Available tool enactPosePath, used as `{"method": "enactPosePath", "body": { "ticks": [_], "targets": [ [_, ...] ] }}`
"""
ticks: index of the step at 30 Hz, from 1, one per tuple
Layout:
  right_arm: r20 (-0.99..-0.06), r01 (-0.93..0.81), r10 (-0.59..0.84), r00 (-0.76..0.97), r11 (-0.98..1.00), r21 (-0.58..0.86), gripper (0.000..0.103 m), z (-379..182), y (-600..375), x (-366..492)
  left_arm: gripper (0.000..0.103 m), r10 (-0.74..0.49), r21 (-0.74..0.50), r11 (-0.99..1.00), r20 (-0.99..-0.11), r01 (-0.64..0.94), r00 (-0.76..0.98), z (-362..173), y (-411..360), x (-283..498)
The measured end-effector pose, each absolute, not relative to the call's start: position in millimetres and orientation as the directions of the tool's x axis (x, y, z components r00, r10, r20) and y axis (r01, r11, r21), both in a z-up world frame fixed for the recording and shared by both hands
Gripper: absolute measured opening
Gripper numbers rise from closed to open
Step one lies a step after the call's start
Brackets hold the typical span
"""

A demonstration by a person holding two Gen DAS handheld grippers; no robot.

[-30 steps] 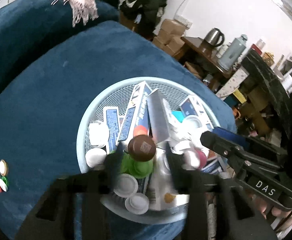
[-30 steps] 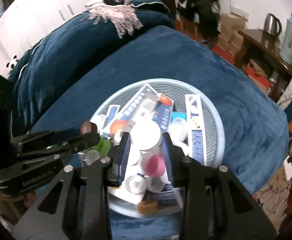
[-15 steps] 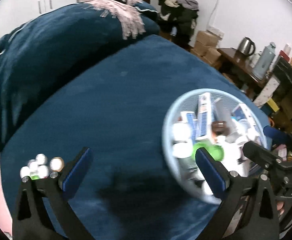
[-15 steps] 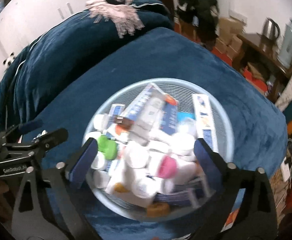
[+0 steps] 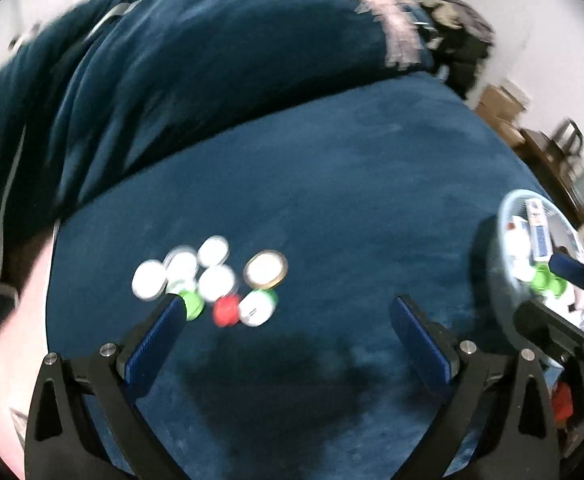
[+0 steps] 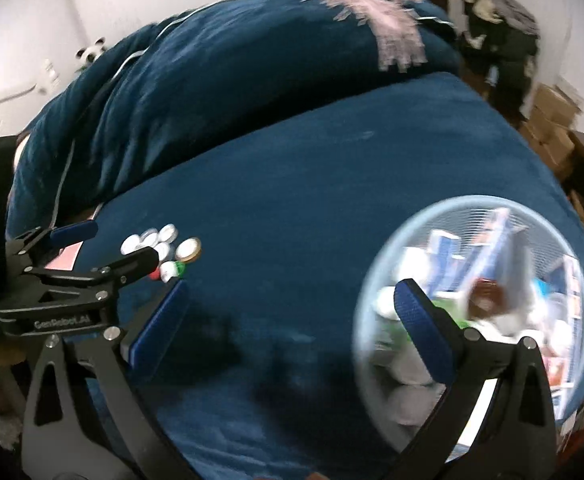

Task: Organize objects
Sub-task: 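Move both grippers back over the remaining caps on the bed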

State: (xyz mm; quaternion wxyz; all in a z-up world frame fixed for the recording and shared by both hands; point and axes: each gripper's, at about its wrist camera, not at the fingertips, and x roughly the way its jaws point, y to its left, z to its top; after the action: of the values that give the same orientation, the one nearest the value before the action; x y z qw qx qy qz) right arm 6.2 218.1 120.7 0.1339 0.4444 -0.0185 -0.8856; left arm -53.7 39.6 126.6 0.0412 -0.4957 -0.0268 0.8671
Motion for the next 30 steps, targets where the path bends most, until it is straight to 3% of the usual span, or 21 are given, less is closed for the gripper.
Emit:
{"method": "enactPosePath", "body": {
  "ticks": [9, 14, 17, 22, 30],
  "targets": [
    [-0.916, 0.356, -0.227, -0.332, -0.929, 0.101, 0.103, 35, 140, -4, 0.102, -0.005, -0.035, -0.994, -0.930, 0.101, -0.367, 58, -47, -45],
    [-0.948, 0.328, -0.165, -0.272, -0.942, 0.070, 0.103, -13, 114, -10, 0.102, -0.059, 0.016, -0.987, -0.963, 0.160, -0.265, 16, -74, -37],
    [-0.955, 0.295, -0.110, -0.275, -0.955, 0.025, 0.103, -29, 109, -11, 0.102, -0.065, 0.029, -0.988, -0.970, 0.152, -0.234, -3, -80, -34],
    [-0.943, 0.266, -0.067, -0.326, -0.964, -0.024, 0.103, -35, 106, -5, 0.103, 0.013, -0.068, -0.976, -0.966, 0.207, -0.257, -16, -94, -31],
    [-0.931, 0.272, -0.065, -0.360, -0.962, -0.038, 0.103, -39, 107, 2, 0.103, -0.028, -0.042, -0.969, -0.960, 0.242, -0.279, -20, -88, -28]
  ]
}}
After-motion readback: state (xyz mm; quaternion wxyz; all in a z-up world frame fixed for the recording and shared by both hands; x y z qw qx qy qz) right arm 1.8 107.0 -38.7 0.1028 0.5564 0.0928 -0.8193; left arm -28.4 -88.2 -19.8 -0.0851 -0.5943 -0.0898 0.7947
